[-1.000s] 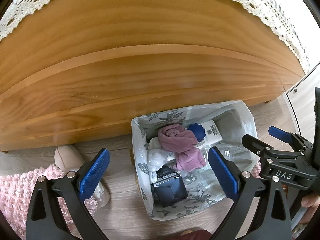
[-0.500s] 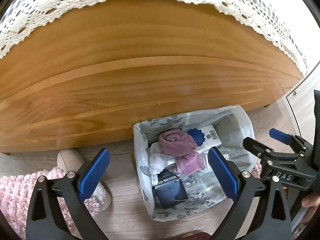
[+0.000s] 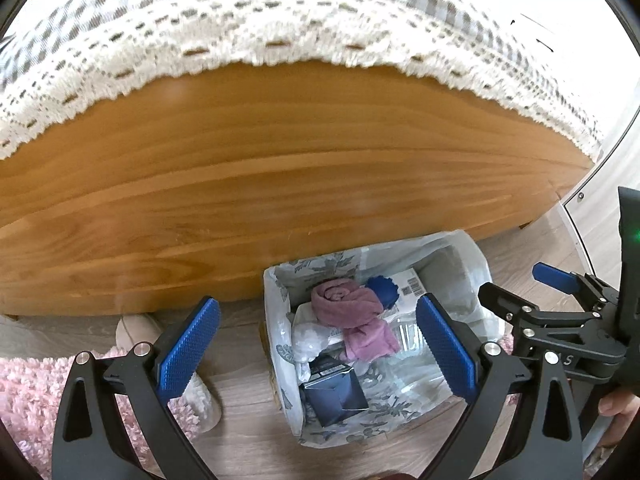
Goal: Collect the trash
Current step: 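Raise both open tools from the bin and move toward the bed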
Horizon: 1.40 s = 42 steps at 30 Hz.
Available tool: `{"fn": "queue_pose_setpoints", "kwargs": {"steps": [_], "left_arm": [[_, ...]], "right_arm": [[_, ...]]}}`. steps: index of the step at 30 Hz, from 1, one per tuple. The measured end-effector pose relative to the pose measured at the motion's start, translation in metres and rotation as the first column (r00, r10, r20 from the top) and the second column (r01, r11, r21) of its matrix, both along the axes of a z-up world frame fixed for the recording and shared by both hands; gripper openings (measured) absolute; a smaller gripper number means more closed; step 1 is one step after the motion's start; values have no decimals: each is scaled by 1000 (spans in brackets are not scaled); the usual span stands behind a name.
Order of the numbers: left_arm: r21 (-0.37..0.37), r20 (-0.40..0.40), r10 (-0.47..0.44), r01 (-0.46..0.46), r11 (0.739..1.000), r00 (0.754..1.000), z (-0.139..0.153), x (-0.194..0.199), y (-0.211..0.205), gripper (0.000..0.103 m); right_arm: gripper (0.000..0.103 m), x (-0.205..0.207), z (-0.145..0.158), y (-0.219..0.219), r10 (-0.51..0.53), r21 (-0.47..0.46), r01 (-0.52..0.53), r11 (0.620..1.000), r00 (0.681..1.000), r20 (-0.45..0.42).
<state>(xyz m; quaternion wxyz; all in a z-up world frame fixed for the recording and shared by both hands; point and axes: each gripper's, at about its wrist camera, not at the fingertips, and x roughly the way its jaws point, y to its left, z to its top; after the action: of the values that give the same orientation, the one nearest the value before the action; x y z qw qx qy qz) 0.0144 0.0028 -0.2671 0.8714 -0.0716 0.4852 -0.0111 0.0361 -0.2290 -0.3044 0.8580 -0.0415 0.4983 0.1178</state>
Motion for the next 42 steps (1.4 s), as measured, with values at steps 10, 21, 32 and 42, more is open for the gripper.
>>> {"fn": "queue_pose_setpoints", "kwargs": {"steps": [10,21,32,42], "left_arm": [[-14,121,-19,21,1000,992,45,-14,1,95],[-46,215,-22,33,998,976,93,-15,7,95],[-4,342,-53,58,998,938,148,1,7,95],[10,451,-49,50,999,891,184,30,9,95]], "right_arm": [[95,-10,41,-5,-1,29,-2,1000,993,122],[95,-6,96,-24,-54,96,30,995,965,257],[95,7,152,-37,-101,149,45,988,913,394],[95,31,187,-41,-109,161,32,986,863,494]]}}
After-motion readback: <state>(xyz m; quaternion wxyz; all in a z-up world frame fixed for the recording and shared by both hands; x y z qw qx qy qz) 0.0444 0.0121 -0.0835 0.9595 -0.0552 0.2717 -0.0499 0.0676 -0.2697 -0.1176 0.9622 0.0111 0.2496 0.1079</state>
